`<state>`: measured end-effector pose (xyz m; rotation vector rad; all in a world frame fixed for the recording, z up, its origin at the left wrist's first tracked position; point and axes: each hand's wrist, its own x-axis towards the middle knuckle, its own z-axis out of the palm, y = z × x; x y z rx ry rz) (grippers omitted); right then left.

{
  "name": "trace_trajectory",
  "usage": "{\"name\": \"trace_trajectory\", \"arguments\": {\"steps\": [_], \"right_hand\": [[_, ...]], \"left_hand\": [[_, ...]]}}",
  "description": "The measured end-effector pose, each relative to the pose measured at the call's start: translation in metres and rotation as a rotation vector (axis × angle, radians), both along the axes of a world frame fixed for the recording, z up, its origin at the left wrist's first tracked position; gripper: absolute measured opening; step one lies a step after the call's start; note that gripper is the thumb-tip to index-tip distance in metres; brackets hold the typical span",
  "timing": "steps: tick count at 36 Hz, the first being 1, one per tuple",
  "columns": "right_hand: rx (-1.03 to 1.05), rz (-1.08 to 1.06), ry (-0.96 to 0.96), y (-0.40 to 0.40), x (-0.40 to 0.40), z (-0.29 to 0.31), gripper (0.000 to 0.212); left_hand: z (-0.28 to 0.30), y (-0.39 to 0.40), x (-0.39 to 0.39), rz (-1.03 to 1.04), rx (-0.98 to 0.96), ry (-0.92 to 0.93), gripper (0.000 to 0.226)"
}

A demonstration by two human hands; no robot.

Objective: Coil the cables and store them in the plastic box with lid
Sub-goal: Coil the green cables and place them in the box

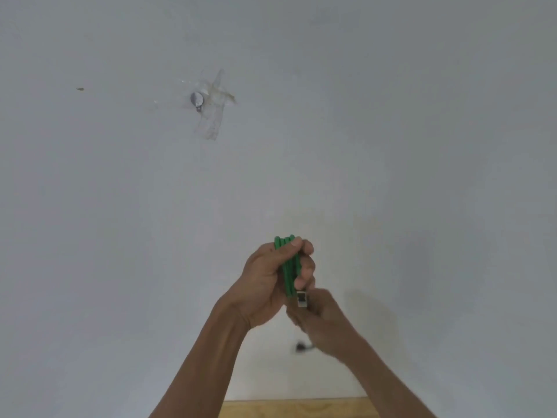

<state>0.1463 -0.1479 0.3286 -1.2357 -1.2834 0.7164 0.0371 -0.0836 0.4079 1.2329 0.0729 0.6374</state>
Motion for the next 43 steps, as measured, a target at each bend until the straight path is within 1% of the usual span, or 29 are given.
{"name": "trace_trajectory", "arguments": {"steps": [2, 5, 10, 13, 17, 19, 21, 24, 26, 27, 28, 31, 33, 36, 39, 41, 43], "right_hand": [[0.043, -0.033, -0.022, -0.004, -0.011, -0.008, 0.042], [0.081, -0.083, -0.047, -0.008, -0.021, -0.010, 0.029], [0.049, -0.155, -0.178, -0.019, -0.023, -0.005, 0.027], [0.010, -0.181, -0.267, -0.024, -0.022, -0.001, 0.020], [-0.004, -0.186, -0.384, -0.036, -0.024, 0.011, 0.030], [-0.004, -0.167, -0.494, -0.041, -0.023, 0.021, 0.033], [0.002, -0.144, -0.670, -0.042, -0.021, 0.035, 0.035], [0.044, -0.166, -0.948, -0.039, -0.008, 0.061, 0.027], [0.058, -0.202, -1.038, -0.035, 0.006, 0.079, 0.019], [0.041, -0.195, -1.028, -0.032, 0.013, 0.087, 0.018], [0.014, -0.164, -0.974, -0.028, 0.020, 0.093, 0.019], [-0.022, -0.033, -0.622, -0.014, 0.036, 0.101, 0.020], [-0.015, 0.048, -0.481, -0.008, 0.041, 0.099, 0.020], [-0.031, 0.218, -0.307, -0.002, 0.043, 0.089, 0.014], [-0.042, 0.375, -0.071, -0.004, 0.038, 0.075, 0.009], [-0.014, 0.361, 0.015, -0.006, 0.032, 0.067, 0.008], [0.042, 0.298, 0.066, -0.008, 0.028, 0.061, 0.010]], "left_hand": [[0.000, 0.007, 0.000, 0.045, -0.001, -0.005, 0.019], [-0.004, 0.017, -0.001, 0.100, 0.064, 0.017, 0.020], [-0.009, 0.026, -0.003, 0.205, 0.228, 0.075, 0.024], [-0.011, 0.032, -0.005, 0.301, 0.335, 0.129, 0.025], [-0.021, 0.041, -0.010, 0.437, 0.444, 0.229, 0.027], [-0.028, 0.042, -0.013, 0.479, 0.497, 0.296, 0.028], [-0.034, 0.039, -0.014, 0.464, 0.526, 0.339, 0.031], [-0.040, 0.031, -0.016, 0.354, 0.574, 0.380, 0.045], [-0.040, 0.024, -0.019, 0.242, 0.547, 0.418, 0.062], [-0.039, 0.020, -0.021, 0.182, 0.489, 0.435, 0.070], [-0.038, 0.016, -0.022, 0.127, 0.415, 0.445, 0.078], [-0.037, 0.006, -0.023, -0.005, 0.236, 0.426, 0.089], [-0.038, 0.002, -0.023, -0.073, 0.159, 0.371, 0.092], [-0.039, 0.000, -0.025, -0.136, 0.086, 0.329, 0.092], [-0.037, -0.004, -0.028, -0.199, 0.043, 0.289, 0.089], [-0.033, -0.006, -0.030, -0.201, 0.049, 0.298, 0.086], [-0.029, -0.009, -0.032, -0.144, 0.074, 0.337, 0.083]]}}
